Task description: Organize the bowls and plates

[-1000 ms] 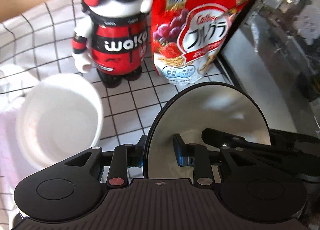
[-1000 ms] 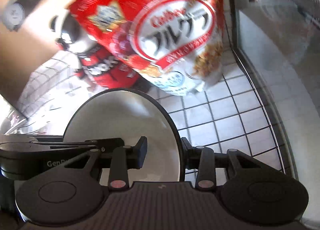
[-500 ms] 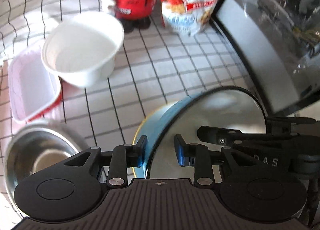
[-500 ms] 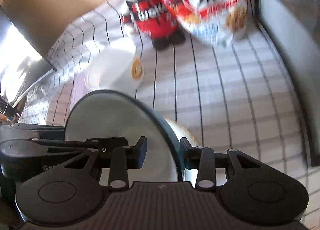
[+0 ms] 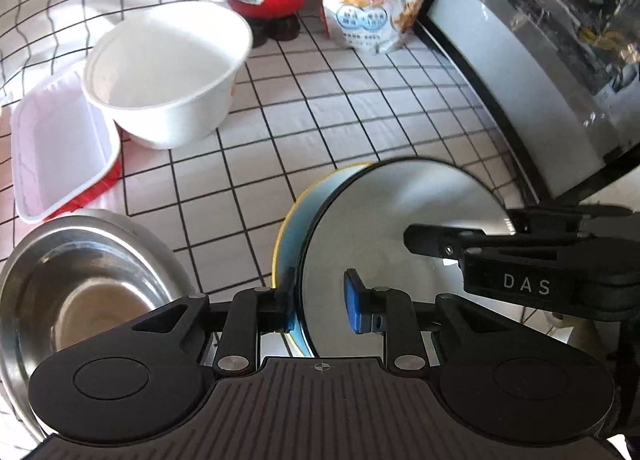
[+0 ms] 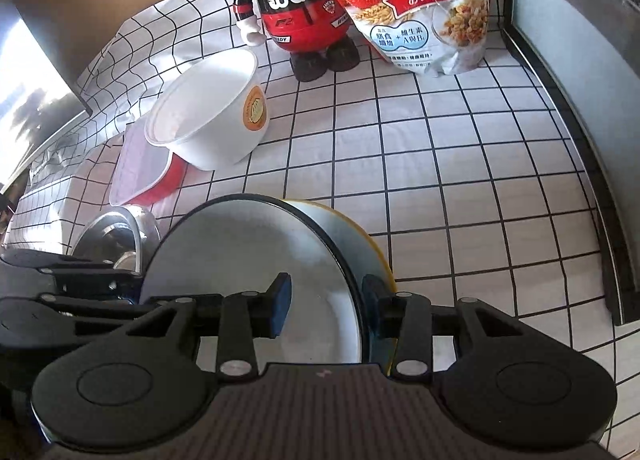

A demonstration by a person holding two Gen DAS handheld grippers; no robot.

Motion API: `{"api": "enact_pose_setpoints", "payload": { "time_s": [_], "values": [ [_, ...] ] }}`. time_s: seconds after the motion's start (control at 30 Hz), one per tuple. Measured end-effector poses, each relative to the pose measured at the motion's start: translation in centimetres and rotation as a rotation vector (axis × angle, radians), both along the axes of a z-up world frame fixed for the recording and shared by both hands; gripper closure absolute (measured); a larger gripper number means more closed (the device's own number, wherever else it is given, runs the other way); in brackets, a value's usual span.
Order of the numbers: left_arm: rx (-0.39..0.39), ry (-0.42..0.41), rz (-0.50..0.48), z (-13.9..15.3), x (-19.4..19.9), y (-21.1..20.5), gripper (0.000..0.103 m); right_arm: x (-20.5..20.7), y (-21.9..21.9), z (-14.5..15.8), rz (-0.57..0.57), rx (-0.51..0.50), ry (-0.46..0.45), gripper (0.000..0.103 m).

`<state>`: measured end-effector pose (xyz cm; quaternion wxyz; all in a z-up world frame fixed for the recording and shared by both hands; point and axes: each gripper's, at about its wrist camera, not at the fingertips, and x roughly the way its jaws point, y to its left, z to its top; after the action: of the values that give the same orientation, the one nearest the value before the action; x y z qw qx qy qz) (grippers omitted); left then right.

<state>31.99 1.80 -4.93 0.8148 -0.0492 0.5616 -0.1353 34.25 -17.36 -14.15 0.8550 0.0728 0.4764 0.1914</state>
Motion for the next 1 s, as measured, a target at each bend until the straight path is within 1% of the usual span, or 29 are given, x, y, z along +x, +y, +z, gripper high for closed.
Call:
{"api": "enact_pose_setpoints", "payload": {
  "time_s": [0.1, 0.17, 0.27, 0.33, 0.5, 0.53, 0.6, 0.63, 0.67, 0.7, 0.77, 0.87, 0.9, 0.93, 1.0],
  "values": [
    [-0.018, -0.016, 0.021, 0.7, -0.1, 0.8, 0.077, -0.3, -0.3, 0.5, -0.006, -0.003, -0.011, 0.062],
    [-0.011, -0.028, 0.028, 1.0, -0.2, 1.0, 0.077, -0.5, -0.6, 0.9, -0.009, -0.002, -0.024, 0.062],
    [-0.03, -0.032, 0.023, 1.2, -0.4, 1.1, 0.078, -1.1, -0.6, 1.8, -0.006, -0.027, -0.079, 0.062],
    [-0.028, -0.041, 0.016, 1.5, -0.6, 1.0, 0.078, -1.4, -0.4, 2.2, 0.003, -0.049, -0.112, 0.061],
    [-0.016, -0.076, 0.009, 2.2, -1.4, 1.0, 0.078, -1.6, -0.6, 2.3, -0.01, -0.046, -0.124, 0.06],
    [-0.023, -0.088, 0.008, 2.5, -1.5, 1.1, 0.078, -1.7, -0.8, 2.3, -0.016, -0.048, -0.13, 0.059],
    [-0.05, -0.125, 0.001, 3.0, -1.7, 1.4, 0.078, -1.8, -1.1, 2.4, -0.033, -0.057, -0.147, 0.049],
    [-0.057, -0.141, -0.001, 3.1, -1.7, 1.4, 0.078, -1.8, -1.2, 2.4, -0.042, -0.06, -0.153, 0.042],
    [-0.054, -0.148, -0.003, 3.1, -1.7, 1.4, 0.078, -1.9, -1.3, 2.3, -0.05, -0.061, -0.159, 0.039],
    [-0.041, -0.152, -0.004, 3.0, -1.6, 1.3, 0.078, -1.9, -1.5, 2.3, -0.057, -0.061, -0.159, 0.039],
    [0.006, -0.159, -0.002, 2.6, -1.5, 1.0, 0.078, -1.9, -1.6, 2.1, -0.065, -0.057, -0.155, 0.039],
    [0.058, -0.144, 0.011, 1.6, -1.2, 1.2, 0.078, -2.0, -1.8, 1.6, -0.073, -0.051, -0.141, 0.039],
    [0.061, -0.129, 0.015, 1.2, -1.0, 1.4, 0.072, -2.0, -1.9, 1.3, -0.074, -0.053, -0.135, 0.039],
    [0.06, -0.112, 0.015, 0.9, -0.8, 1.5, 0.069, -2.0, -1.8, 1.1, -0.075, -0.054, -0.128, 0.039],
    [0.047, -0.087, 0.018, 0.3, -0.6, 1.6, 0.07, -1.9, -1.8, 0.5, -0.073, -0.052, -0.104, 0.038]
  ]
}}
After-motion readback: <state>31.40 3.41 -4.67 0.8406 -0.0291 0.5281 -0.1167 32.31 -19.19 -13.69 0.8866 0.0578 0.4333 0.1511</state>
